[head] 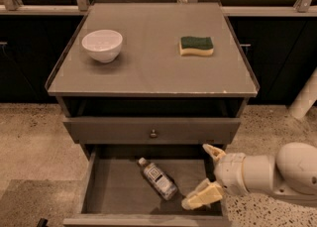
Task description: Pick blue plastic bottle from middle drawer and place on counter
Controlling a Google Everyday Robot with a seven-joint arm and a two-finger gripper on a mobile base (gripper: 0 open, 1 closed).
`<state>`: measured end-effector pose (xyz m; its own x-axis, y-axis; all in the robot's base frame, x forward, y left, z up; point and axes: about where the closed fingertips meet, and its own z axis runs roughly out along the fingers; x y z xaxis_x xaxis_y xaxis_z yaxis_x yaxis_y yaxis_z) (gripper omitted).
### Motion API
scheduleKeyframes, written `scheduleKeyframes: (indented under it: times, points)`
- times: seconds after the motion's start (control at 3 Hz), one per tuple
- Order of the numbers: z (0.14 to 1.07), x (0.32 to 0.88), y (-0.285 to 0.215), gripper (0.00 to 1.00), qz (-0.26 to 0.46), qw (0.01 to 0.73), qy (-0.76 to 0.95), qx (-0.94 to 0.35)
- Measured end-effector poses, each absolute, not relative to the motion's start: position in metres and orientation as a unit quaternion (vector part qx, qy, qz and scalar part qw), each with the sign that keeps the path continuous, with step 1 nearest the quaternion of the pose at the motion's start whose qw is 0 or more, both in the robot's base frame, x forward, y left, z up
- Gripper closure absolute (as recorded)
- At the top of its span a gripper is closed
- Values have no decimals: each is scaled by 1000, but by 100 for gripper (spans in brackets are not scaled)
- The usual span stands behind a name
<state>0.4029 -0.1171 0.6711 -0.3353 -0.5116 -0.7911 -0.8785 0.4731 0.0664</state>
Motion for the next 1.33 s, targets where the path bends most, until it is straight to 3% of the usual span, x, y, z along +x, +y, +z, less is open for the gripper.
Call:
scheduleKeyframes:
  times: [0.33,1.33]
  points:
    - [632,412,-78,0,259,383,771,-438]
    - [596,430,-67,0,239,400,783,-412]
